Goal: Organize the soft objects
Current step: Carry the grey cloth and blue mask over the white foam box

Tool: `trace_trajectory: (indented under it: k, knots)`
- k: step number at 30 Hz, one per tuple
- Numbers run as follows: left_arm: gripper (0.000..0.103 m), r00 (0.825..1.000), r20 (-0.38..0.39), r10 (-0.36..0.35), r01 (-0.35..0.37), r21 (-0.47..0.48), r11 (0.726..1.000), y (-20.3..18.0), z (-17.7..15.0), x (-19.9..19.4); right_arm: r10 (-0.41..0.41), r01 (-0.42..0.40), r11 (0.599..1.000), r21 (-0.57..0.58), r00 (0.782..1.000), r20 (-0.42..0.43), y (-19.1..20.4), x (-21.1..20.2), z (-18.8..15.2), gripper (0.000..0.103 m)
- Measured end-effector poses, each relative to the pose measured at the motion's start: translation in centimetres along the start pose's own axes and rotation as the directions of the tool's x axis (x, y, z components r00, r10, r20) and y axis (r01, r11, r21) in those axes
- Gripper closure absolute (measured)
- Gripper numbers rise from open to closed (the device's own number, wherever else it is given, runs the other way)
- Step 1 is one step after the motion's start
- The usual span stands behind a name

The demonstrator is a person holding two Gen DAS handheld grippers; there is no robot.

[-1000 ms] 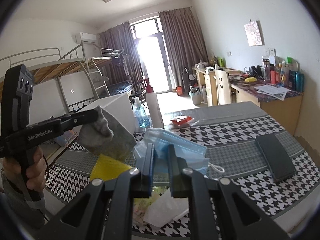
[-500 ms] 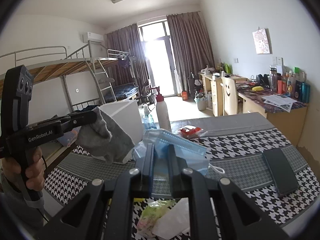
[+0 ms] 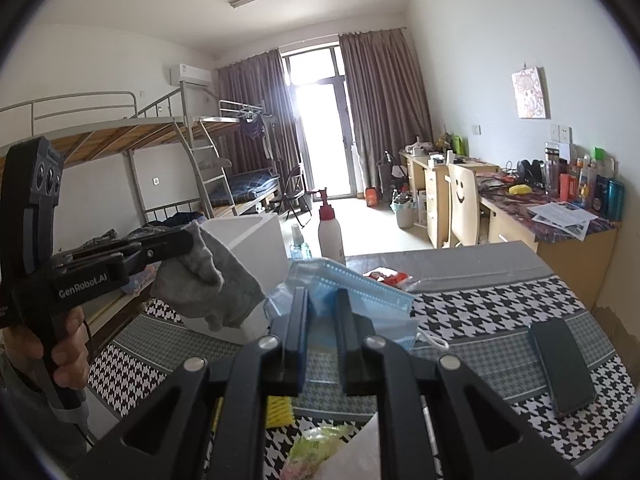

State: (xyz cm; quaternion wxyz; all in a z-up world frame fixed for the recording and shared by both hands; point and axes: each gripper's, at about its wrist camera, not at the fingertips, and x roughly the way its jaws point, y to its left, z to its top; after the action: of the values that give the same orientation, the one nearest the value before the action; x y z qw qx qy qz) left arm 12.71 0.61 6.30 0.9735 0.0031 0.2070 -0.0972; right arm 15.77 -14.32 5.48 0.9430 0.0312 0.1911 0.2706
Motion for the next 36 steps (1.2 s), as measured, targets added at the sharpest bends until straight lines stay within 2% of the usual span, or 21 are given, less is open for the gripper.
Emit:
trace_trajectory:
  k: [36]
  knots:
    - [0.095, 0.997, 0.067, 0.035, -0.037, 0.021, 0.999, 1.4, 3.9, 0.5, -0.001, 0.003, 0.999, -0.045, 0.999, 0.044, 1.3, 2.3, 4.5, 0.087]
